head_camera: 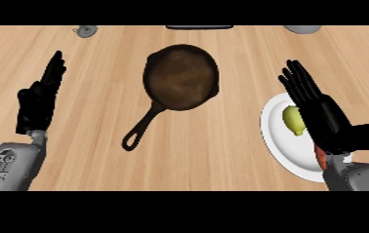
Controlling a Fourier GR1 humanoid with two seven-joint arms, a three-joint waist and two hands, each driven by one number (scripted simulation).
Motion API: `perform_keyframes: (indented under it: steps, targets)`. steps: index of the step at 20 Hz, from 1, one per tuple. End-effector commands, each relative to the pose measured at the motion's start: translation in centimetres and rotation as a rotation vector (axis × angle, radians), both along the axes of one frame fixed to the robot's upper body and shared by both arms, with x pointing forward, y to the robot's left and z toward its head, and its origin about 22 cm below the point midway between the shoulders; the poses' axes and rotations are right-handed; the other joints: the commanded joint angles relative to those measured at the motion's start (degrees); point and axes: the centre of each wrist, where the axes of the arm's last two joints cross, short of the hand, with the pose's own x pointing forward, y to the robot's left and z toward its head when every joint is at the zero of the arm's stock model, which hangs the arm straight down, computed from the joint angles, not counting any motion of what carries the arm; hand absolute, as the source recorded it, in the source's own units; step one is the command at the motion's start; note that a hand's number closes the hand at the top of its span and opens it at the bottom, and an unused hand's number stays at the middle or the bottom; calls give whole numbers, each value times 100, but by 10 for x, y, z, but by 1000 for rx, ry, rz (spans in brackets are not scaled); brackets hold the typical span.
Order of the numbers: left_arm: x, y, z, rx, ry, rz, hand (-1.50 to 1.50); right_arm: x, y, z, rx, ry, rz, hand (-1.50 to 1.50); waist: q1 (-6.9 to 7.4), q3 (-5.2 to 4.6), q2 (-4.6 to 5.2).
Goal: Pick the lemon from the plate and place it in the pan
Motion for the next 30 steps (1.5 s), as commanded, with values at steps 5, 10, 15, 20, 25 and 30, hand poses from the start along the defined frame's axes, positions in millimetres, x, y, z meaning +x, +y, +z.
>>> perform_keyframes:
  steps: [5,10,15,20,25,30]
  targets:
    - [-34,10,-35,13,150,23,0,-12,-63,9,296,-389,-525,-150,-172,-6,153]
    - [-51,-5,-56,-43,216,-8,0,-58,-91,-75,351,-63,-1127,-150,-315,-4,188]
    - [-85,-24,-62,-39,230,-65,0,-144,-128,-116,57,30,-1118,-150,12,-36,187]
    - [-83,-32,-43,-46,208,-49,0,-163,-134,-106,-188,67,-995,-150,47,-46,194]
    - [-72,-24,-34,-11,234,-62,0,-136,-147,-67,-290,114,-805,-150,41,-48,208]
    - [-70,-22,-35,-23,211,-74,0,-122,-139,-35,-365,155,-661,-150,36,-49,212]
